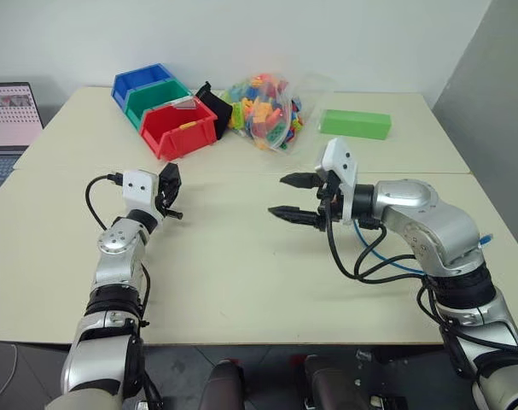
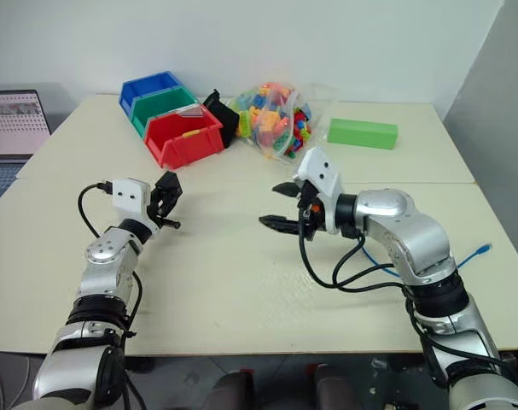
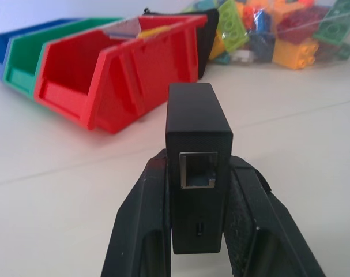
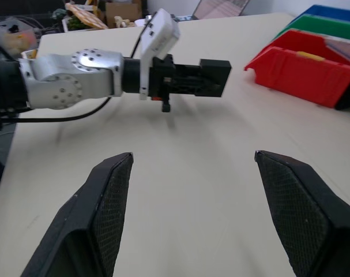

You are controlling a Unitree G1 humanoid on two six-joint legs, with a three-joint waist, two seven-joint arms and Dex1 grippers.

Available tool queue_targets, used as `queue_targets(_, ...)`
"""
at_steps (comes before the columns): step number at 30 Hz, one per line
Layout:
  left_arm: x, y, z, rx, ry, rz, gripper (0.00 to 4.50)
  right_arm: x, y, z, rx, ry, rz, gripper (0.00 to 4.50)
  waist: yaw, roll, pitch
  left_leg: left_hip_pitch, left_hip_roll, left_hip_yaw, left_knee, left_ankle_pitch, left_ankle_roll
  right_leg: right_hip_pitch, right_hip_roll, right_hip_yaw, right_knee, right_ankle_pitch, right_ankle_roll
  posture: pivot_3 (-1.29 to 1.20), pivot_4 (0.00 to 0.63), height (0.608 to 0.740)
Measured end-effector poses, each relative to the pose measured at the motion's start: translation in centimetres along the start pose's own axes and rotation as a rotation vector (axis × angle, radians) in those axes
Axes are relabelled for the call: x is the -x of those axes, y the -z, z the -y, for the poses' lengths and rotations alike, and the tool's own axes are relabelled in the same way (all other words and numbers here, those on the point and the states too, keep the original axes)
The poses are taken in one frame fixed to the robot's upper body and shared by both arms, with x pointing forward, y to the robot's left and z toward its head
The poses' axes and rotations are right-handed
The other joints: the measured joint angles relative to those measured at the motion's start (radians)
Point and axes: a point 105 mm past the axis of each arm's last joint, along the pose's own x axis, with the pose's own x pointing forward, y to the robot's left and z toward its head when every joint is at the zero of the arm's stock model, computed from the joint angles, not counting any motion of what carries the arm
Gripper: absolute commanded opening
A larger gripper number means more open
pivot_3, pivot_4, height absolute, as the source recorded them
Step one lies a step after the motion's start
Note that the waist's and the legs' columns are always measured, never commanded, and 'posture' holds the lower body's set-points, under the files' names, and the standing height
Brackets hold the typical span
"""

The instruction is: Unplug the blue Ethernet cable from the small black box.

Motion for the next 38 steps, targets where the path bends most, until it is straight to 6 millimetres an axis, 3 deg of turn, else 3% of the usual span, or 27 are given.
queue_targets(1, 0.0, 0.7, 0.3, 0.015, 0.007, -0.015, 1.51, -0.1, 0.1, -0.1, -0.009, -0.002, -0.007, 3.62, 0.001, 0.000, 0.000, 0.000, 0.000, 0.000, 0.000, 0.000, 0.000, 0.000, 0.000, 0.000, 0.000, 0.000, 0.000, 0.00, 0.150, 0.740)
queue_targets(4, 0.3, 2.1, 0.8, 0.069, 0.031, -0.046, 2.10, -0.1, 0.3, 0.1, -0.024, 0.017, -0.019, 3.62, 0.001, 0.000, 0.000, 0.000, 0.000, 0.000, 0.000, 0.000, 0.000, 0.000, 0.000, -0.001, 0.000, 0.000, 0.000, 0.00, 0.150, 0.740)
queue_targets(9, 0.5, 2.1, 0.9, 0.087, 0.055, -0.040, 3.30, -0.1, 0.5, 0.3, -0.033, 0.034, -0.028, 3.62, 0.001, 0.000, 0.000, 0.000, 0.000, 0.000, 0.000, 0.000, 0.000, 0.000, 0.000, 0.000, 0.000, 0.000, 0.000, 0.00, 0.150, 0.740)
queue_targets(13, 1.9, 2.2, 1.1, 0.060, 0.084, -0.039, 4.24, 0.0, 0.7, -0.1, -0.034, 0.036, -0.033, 3.62, -0.004, 0.000, 0.000, 0.000, 0.001, 0.000, -0.001, 0.000, 0.000, 0.000, 0.000, 0.000, 0.000, 0.000, 0.000, 0.00, 0.150, 0.740)
queue_targets(18, 6.7, 2.6, 0.4, -0.001, 0.139, -0.179, 4.24, 0.7, 2.9, -0.9, -0.085, 0.072, -0.057, 3.62, -0.016, 0.000, 0.000, 0.001, 0.002, -0.001, -0.001, 0.000, 0.000, 0.000, 0.000, 0.003, 0.000, 0.000, 0.000, 0.00, 0.150, 0.740)
queue_targets(22, 9.8, 1.0, -0.1, -0.057, 0.232, -0.263, 4.24, 2.5, 4.8, -1.0, -0.110, 0.116, -0.076, 3.62, -0.014, -0.001, 0.000, 0.001, 0.001, -0.002, -0.001, 0.000, 0.000, 0.000, 0.000, 0.003, 0.000, -0.003, 0.004, 0.00, 0.150, 0.740)
queue_targets(28, 11.1, -3.8, -1.7, -0.128, 0.299, -0.238, 4.24, 5.7, 5.5, -0.2, -0.105, 0.159, -0.090, 3.62, -0.012, -0.001, 0.000, 0.002, 0.001, 0.000, -0.001, 0.000, 0.000, 0.001, 0.000, 0.003, 0.000, -0.003, 0.005, 0.00, 0.150, 0.740)
queue_targets(33, 12.2, -6.6, -2.4, -0.182, 0.366, -0.250, 4.24, 9.3, 5.6, 2.0, -0.115, 0.240, -0.127, 3.62, -0.015, -0.001, 0.001, 0.002, 0.001, 0.000, -0.002, 0.000, 0.000, 0.000, 0.000, 0.003, -0.001, -0.004, 0.004, 0.00, 0.150, 0.740)
queue_targets(38, 12.3, -7.0, -1.9, -0.166, 0.391, -0.253, 4.24, 9.8, 5.8, 2.5, -0.126, 0.249, -0.124, 3.62, -0.016, -0.001, 0.001, 0.002, 0.002, 0.000, -0.002, 0.000, 0.000, 0.000, 0.000, 0.004, -0.001, -0.004, 0.004, 0.00, 0.150, 0.740)
